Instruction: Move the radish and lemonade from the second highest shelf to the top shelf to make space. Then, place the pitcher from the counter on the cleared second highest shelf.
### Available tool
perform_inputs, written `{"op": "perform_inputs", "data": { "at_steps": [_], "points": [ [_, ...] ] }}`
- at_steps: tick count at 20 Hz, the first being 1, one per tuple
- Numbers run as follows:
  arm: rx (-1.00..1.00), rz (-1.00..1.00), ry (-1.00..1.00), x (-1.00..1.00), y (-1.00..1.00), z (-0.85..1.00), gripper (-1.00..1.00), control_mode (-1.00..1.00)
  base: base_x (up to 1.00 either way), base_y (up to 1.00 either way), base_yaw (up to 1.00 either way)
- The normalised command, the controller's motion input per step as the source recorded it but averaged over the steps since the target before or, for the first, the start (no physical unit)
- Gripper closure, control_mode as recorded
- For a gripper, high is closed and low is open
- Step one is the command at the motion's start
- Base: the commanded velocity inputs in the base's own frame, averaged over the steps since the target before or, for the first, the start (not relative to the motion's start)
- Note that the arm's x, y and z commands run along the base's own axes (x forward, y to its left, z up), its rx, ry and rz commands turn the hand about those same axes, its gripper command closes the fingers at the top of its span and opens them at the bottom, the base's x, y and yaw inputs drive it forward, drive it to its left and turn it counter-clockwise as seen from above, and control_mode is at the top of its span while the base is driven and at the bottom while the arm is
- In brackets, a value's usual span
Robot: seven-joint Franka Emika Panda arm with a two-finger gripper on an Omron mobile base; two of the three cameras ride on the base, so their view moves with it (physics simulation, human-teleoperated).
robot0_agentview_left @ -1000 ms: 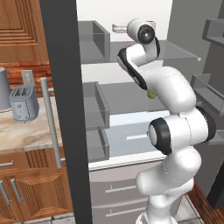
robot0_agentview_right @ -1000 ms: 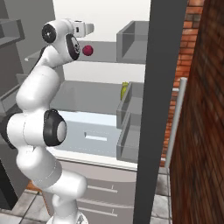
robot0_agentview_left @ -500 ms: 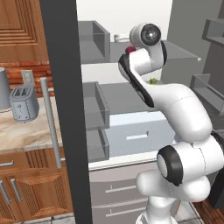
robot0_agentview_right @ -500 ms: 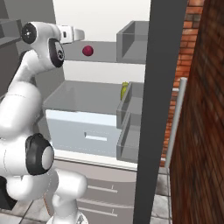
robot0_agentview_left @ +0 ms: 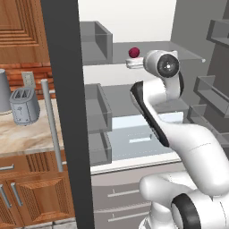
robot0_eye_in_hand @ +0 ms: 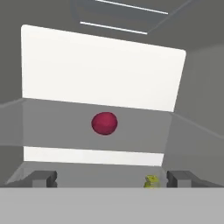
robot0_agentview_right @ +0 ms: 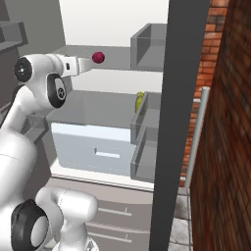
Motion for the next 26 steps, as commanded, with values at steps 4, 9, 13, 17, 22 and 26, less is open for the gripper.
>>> {"op": "perform_inputs", "data": {
  "at_steps": [4, 9, 13, 17, 22, 26],
  "points": [
    [0.0, -0.06, 0.18, -0.67, -0.4, -0.41, -1.0, -1.0, 0.0, 0.0, 0.0],
    [0.0, -0.09, 0.26, -0.37, -0.22, -0.4, -1.0, -1.0, 0.0, 0.0, 0.0],
    [0.0, -0.08, 0.34, -0.07, -0.14, -0.38, -1.0, -1.0, 0.0, 0.0, 0.0],
    [0.0, -0.05, 0.26, 0.0, -0.21, -0.4, -1.0, -1.0, 0.0, 0.0, 0.0],
    [0.01, -0.03, 0.13, 0.01, -0.25, -0.45, -1.0, -1.0, 0.0, 0.0, 0.0],
    [0.08, -0.07, 0.01, 0.04, -0.33, -0.49, -1.0, -1.0, 0.0, 0.0, 0.0]
  ]
}}
